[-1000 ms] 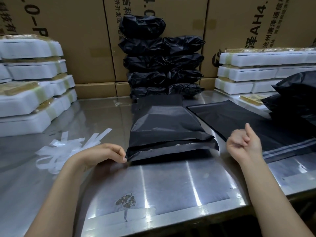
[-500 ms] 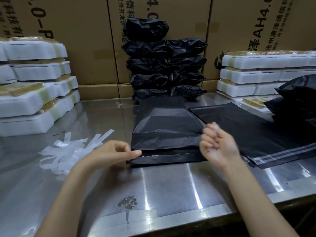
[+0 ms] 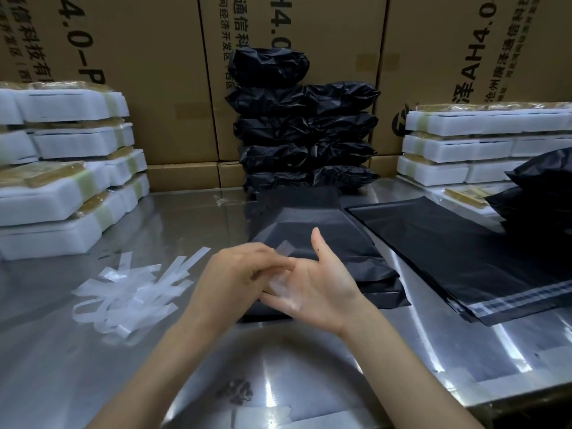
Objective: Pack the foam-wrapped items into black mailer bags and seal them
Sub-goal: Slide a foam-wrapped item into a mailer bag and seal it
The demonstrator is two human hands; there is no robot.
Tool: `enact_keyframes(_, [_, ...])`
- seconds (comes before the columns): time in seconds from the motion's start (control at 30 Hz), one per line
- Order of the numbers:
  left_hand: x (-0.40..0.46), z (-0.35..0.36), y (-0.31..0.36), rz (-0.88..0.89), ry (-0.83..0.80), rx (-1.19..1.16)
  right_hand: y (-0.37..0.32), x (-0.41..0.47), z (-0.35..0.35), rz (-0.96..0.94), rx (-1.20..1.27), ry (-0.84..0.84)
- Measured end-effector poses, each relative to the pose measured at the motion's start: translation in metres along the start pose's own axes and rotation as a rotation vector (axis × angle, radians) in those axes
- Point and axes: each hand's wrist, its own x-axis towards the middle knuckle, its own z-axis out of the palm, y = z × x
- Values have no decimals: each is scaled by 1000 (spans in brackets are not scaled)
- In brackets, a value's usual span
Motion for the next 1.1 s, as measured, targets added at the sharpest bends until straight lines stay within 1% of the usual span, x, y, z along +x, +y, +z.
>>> enact_keyframes(0.07, [3,-9,-12,-77,72,-50,1,1,-2,-59,-374,158])
enact_keyframes(0.1, [6,-14,-19,-120,130,-31,-1,0,-4,-119,-529,232])
enact_keyframes(0.17, [11,-26,-42,-238,223,104,-9,-4,-10,-288,-708,377])
enact_keyframes(0.2, [12,-32,-57,-326,208,198,-16,-8,-14,-381,-769,443])
enact_keyframes(0.23, [13,-38,-72,-425,120,329,-24,-13,-21,-472,-835,506])
enact_keyframes(0.27, [13,-41,-85,-508,-18,473,-32,-19,-29,-564,-909,562])
enact_keyframes(0.3, [12,-44,-94,-551,-157,592,-41,-26,-38,-660,-993,610])
enact_keyframes(0.33, [11,-45,-99,-540,-246,654,-48,-33,-49,-751,-1085,654])
enact_keyframes(0.37, [9,-43,-102,-479,-285,671,-54,-40,-61,-821,-1177,700])
enact_keyframes(0.43, [5,-34,-102,-280,-309,629,-66,-57,-85,-881,-1294,799])
enact_keyframes(0.5, [0,-19,-100,-115,-377,578,-77,-72,-109,-865,-1395,906])
enact_keyframes(0.57, [-3,-3,-98,-24,-405,538,-87,-81,-128,-794,-1563,987])
enact_keyframes(0.63, [-4,12,-98,46,-365,510,-94,-86,-142,-681,-1807,971])
enact_keyframes(0.73, [1,25,-100,171,-312,568,-96,-90,-156,-432,-2233,824])
enact_keyframes(0.77, [5,28,-102,213,-306,581,-96,-91,-157,-402,-2313,787])
enact_keyframes(0.9, [17,40,-110,354,-324,612,-99,-84,-151,-540,-2461,653])
enact_keyframes(1.0, [23,50,-111,342,-301,588,-103,-75,-148,-597,-2515,555])
enact_keyframes(1.1, [23,58,-117,280,-278,479,-104,-67,-149,-651,-2566,462])
